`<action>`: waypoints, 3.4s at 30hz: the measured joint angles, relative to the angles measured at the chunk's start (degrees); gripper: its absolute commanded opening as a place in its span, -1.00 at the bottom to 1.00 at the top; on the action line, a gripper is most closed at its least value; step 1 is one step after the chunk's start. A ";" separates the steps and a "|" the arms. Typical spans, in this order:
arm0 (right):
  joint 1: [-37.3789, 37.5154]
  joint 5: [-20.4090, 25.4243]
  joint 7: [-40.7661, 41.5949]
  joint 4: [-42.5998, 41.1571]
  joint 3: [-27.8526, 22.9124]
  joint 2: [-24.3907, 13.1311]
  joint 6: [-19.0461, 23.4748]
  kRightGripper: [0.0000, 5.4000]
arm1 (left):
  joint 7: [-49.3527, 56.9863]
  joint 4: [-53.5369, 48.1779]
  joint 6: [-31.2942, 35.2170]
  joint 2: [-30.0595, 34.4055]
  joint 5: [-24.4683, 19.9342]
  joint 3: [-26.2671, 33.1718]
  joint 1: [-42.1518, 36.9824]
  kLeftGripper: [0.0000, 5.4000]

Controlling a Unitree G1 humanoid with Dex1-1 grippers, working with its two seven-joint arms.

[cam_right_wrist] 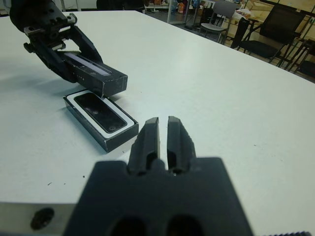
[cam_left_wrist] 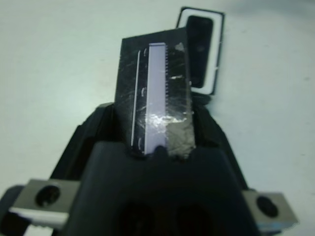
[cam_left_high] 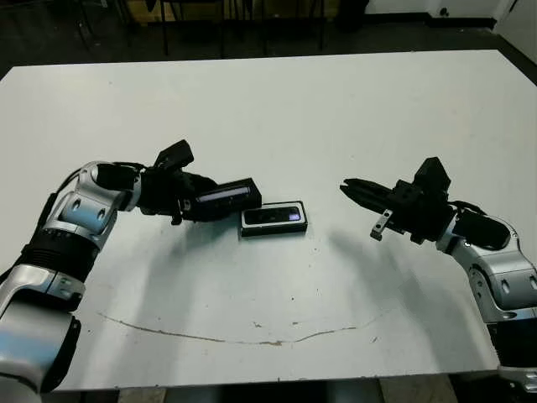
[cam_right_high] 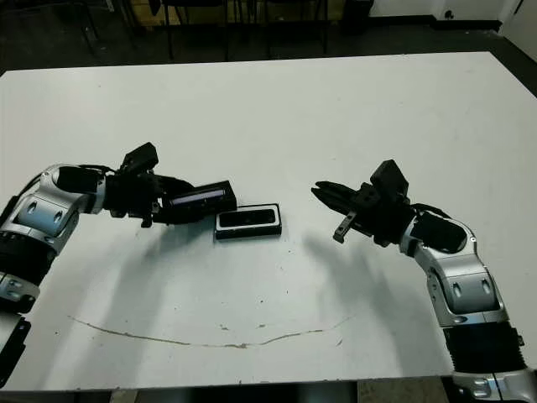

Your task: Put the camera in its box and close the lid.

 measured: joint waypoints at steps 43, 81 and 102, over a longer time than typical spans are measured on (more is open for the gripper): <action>1.45 0.09 -0.93 -2.35 -0.61 -0.11 1.00 -1.00 | -3.43 -1.04 0.45 -4.17 4.80 -4.36 -0.52 -0.03; 2.07 0.08 -1.52 -2.89 -1.23 -0.23 0.59 -1.00 | 7.33 -0.79 -4.15 -10.07 14.43 -13.65 -3.92 -0.04; 2.28 0.38 -1.52 -3.01 -1.38 -0.18 0.34 -1.00 | 0.69 24.34 -7.23 -17.71 12.13 -10.22 -14.21 -0.04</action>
